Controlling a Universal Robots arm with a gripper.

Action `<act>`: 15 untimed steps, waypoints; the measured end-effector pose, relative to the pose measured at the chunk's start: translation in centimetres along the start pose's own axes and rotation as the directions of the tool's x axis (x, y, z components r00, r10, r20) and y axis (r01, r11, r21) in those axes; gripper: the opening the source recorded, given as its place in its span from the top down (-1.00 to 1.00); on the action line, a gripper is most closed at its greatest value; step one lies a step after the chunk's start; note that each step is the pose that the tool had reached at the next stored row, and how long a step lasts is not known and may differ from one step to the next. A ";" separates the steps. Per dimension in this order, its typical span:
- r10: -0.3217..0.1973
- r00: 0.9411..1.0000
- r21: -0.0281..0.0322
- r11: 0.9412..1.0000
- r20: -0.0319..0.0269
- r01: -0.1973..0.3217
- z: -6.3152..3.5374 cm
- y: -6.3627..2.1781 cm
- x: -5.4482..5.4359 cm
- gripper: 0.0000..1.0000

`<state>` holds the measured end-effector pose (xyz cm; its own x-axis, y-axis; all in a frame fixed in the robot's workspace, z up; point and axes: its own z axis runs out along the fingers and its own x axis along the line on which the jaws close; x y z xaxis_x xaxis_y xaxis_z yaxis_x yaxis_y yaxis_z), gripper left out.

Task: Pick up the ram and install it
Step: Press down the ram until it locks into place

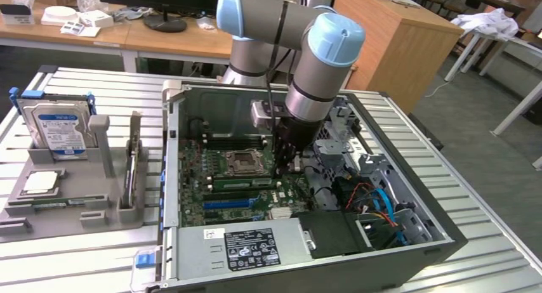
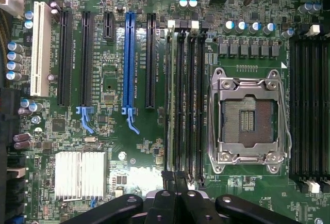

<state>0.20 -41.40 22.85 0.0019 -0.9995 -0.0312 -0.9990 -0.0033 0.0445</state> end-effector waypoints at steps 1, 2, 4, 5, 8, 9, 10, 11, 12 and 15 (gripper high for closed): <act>0.000 1.000 0.000 1.000 0.000 0.000 0.03 0.00 0.0 0.79; 0.000 1.000 0.000 1.000 0.000 0.000 0.06 0.00 0.0 0.79; 0.000 1.000 0.000 1.000 0.000 0.000 0.07 0.00 0.0 0.79; 0.000 1.000 0.000 1.000 0.000 0.000 0.07 0.00 0.0 0.79; 0.000 1.000 0.000 1.000 0.001 0.000 0.13 -0.01 0.0 0.79; 0.000 1.000 0.000 1.000 0.000 0.000 0.16 -0.01 0.0 0.79; 0.000 1.000 0.000 1.000 0.000 0.000 0.18 -0.01 0.0 0.79; 0.000 1.000 0.000 1.000 0.000 0.000 0.19 -0.01 0.0 0.79; 0.000 1.000 0.000 1.000 0.000 0.000 0.19 -0.01 0.0 0.79; 0.000 1.000 0.000 1.000 0.000 0.000 0.20 -0.01 0.0 0.79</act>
<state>0.20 -41.40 22.65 0.0019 -0.9995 -0.0313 -0.9990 -0.0033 0.0444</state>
